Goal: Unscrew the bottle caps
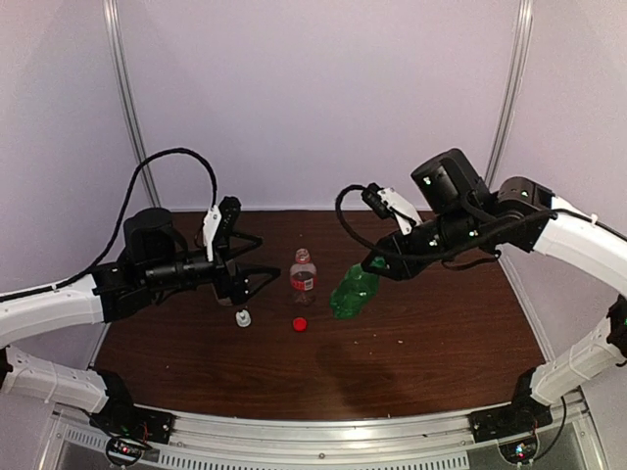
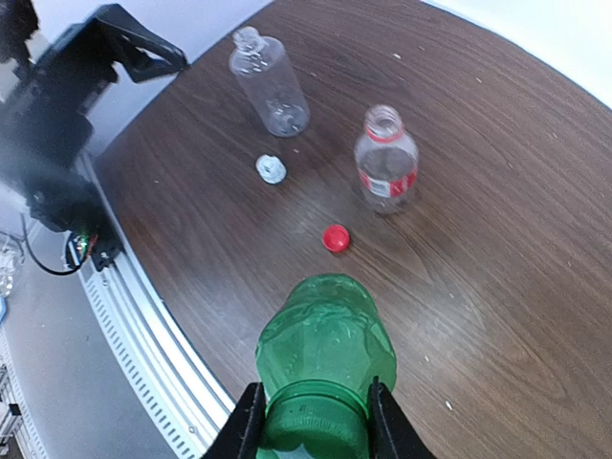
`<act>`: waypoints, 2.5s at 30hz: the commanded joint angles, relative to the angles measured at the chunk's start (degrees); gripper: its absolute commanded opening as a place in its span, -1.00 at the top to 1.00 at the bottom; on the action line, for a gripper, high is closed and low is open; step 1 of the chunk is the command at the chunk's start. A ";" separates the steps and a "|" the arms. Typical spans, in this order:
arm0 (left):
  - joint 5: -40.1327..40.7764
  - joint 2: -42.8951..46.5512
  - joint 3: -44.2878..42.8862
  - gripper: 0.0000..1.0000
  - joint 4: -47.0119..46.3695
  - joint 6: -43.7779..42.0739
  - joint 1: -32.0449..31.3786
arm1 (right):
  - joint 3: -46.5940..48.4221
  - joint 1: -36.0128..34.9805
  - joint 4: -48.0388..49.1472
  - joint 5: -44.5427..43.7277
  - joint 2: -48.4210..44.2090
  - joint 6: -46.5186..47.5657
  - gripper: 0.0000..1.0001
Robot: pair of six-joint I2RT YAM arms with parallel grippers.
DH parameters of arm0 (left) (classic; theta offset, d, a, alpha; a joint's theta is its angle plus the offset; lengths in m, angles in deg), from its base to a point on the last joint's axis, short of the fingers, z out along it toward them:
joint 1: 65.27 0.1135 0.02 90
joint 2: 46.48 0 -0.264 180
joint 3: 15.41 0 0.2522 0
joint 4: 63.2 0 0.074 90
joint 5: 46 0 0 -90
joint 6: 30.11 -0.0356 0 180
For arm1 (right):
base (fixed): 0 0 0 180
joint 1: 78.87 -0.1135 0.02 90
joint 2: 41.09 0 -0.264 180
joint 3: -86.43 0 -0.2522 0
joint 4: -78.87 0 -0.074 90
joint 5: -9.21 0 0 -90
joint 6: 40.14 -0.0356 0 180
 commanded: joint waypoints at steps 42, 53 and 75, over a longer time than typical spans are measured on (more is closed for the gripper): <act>-10.10 -11.17 2.77 0.27 -21.91 7.18 -3.90 | 4.27 1.11 36.44 16.14 9.25 0.97 -0.44; -10.91 -12.82 2.09 0.29 -23.58 9.18 -3.90 | 4.41 0.84 40.33 17.13 11.44 0.93 -0.18; -10.36 -12.49 1.72 0.35 -23.22 8.92 -3.92 | 2.66 0.32 43.18 21.02 12.89 -0.89 0.14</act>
